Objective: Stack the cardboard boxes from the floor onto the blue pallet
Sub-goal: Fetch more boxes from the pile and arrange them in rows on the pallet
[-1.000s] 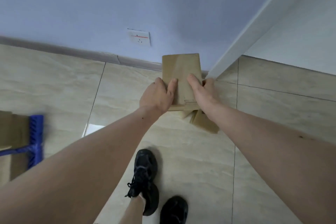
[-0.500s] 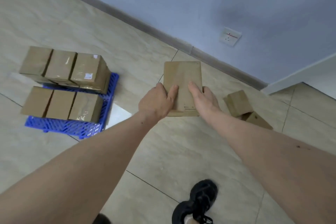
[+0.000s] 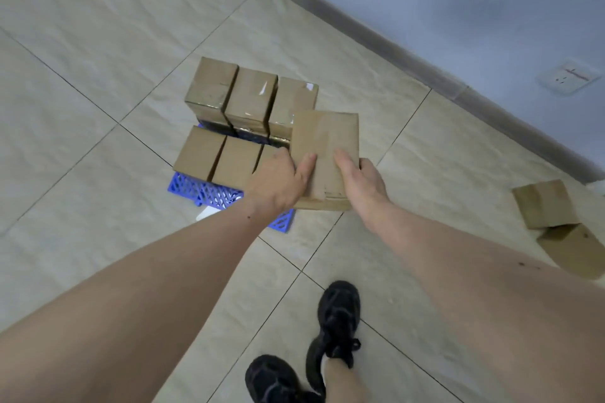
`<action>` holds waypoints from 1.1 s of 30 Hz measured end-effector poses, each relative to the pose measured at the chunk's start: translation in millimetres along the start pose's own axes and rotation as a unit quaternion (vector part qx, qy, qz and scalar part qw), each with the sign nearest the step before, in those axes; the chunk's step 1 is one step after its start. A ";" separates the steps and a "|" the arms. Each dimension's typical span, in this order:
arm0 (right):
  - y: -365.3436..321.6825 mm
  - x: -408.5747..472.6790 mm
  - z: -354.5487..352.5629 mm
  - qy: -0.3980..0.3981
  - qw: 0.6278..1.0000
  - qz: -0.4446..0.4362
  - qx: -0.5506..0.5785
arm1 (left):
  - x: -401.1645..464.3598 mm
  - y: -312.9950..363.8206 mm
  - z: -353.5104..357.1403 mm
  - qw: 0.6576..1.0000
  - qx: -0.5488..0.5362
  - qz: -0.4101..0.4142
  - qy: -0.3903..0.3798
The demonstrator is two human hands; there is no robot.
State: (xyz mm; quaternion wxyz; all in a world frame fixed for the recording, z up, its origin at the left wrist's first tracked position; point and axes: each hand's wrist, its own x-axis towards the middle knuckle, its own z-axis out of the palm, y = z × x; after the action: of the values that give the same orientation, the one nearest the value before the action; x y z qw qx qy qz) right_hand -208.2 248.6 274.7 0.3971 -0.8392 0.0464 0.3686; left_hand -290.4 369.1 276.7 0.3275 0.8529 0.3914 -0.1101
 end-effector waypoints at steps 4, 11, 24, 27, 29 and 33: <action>-29.9 15.5 52.7 -0.025 1.000 0.000 -0.007 | 31.0 -41.7 -33.0 1.000 -0.002 -0.025 -0.008; -78.9 59.6 136.2 -0.080 0.996 0.006 -0.028 | 99.5 -110.0 -75.8 0.995 -0.025 -0.076 -0.052; -101.2 87.9 275.6 -0.123 0.984 0.132 0.000 | 163.1 -224.7 -104.4 0.975 -0.082 -0.154 -0.138; -99.7 97.8 306.4 -0.112 0.982 0.154 0.013 | 181.3 -250.4 -110.6 0.970 -0.087 -0.155 -0.165; -101.0 101.3 326.4 -0.099 0.981 0.164 0.028 | 193.5 -267.9 -112.1 0.970 -0.078 -0.149 -0.177; -98.3 114.6 360.2 -0.066 0.982 0.172 0.038 | 217.6 -294.7 -108.7 0.970 -0.075 -0.132 -0.191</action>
State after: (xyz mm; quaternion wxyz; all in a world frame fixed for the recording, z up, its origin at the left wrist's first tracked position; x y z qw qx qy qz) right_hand -298.4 592.5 113.1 0.3619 -0.7769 0.1774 0.4838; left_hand -370.2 709.9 123.5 0.4417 0.7300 0.4376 -0.2836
